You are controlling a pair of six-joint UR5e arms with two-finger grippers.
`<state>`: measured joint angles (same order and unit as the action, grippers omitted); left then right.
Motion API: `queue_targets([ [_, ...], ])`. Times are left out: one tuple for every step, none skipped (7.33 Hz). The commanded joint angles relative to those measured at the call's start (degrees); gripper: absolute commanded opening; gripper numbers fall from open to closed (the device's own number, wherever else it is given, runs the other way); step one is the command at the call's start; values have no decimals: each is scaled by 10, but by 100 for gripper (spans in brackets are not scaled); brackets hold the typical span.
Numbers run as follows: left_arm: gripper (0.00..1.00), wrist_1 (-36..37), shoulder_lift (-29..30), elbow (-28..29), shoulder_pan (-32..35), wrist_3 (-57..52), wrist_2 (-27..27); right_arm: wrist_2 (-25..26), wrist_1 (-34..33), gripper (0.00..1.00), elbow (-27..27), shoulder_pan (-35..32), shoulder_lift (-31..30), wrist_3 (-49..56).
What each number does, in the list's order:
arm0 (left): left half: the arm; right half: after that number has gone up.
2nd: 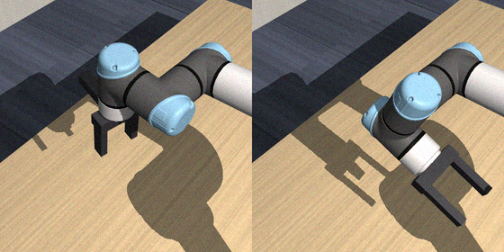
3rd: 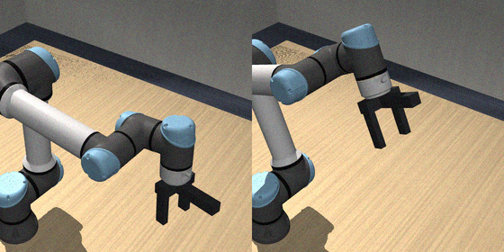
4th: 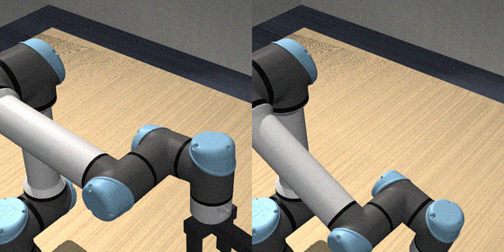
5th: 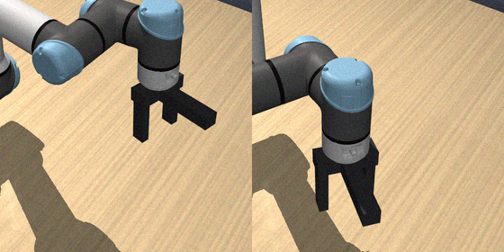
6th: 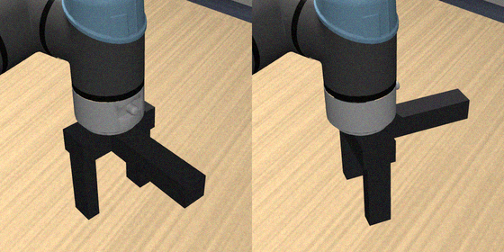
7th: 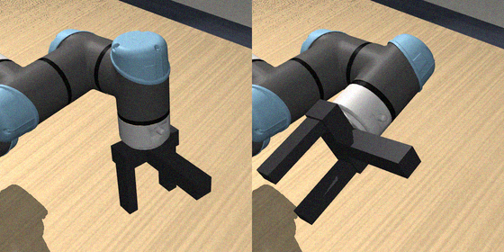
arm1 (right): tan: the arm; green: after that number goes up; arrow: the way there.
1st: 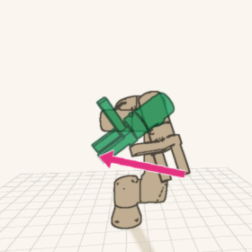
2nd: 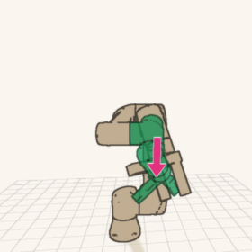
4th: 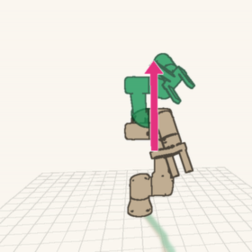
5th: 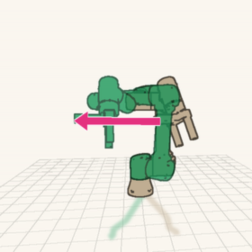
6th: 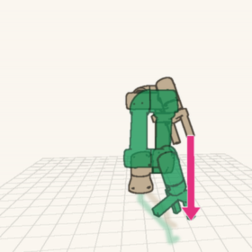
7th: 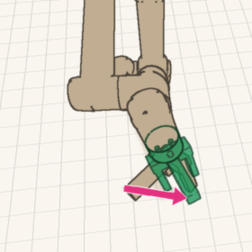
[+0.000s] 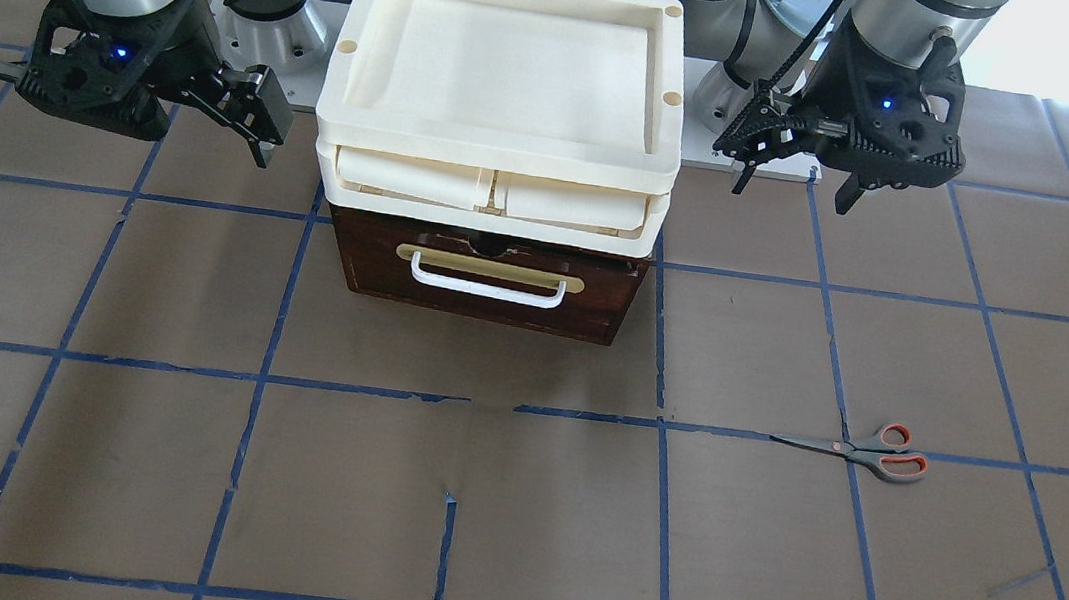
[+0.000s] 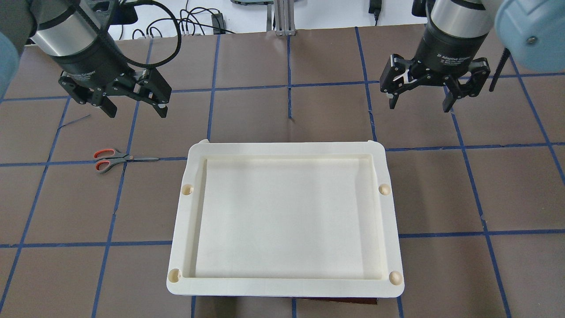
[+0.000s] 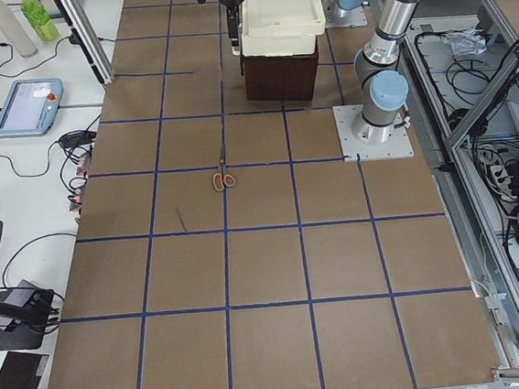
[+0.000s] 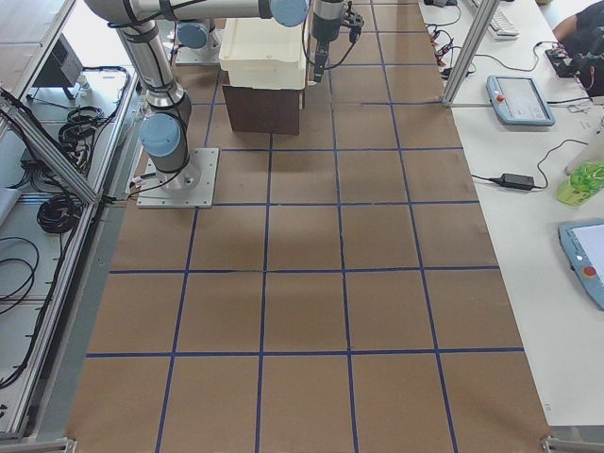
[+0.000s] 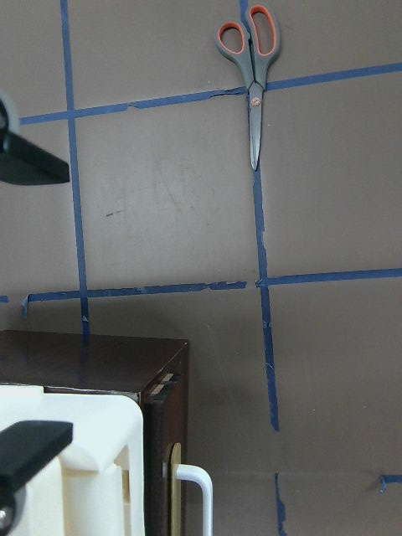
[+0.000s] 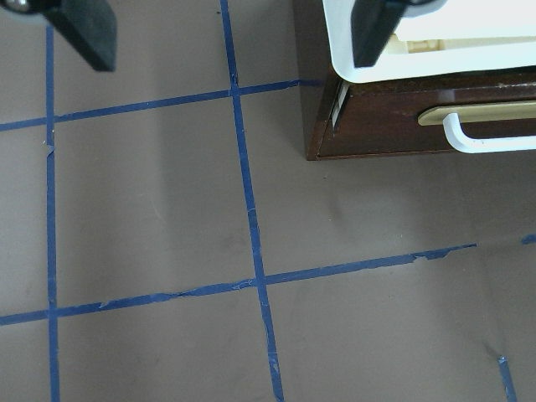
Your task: Place scissors in drawer with both arms
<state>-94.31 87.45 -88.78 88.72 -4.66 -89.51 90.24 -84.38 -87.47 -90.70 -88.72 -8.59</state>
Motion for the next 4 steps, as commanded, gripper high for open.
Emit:
queue_targets([
  [100, 1, 0, 0, 1, 0, 2, -3, -6, 100, 3, 2, 0, 3],
  [100, 1, 0, -2, 1, 0, 1, -5, -6, 100, 3, 1, 0, 4],
  [100, 2, 0, -2, 1, 1, 0, -5, -6, 100, 3, 3, 0, 3],
  [100, 2, -1, -5, 1, 1, -1, -8, -5, 100, 4, 4, 0, 2],
])
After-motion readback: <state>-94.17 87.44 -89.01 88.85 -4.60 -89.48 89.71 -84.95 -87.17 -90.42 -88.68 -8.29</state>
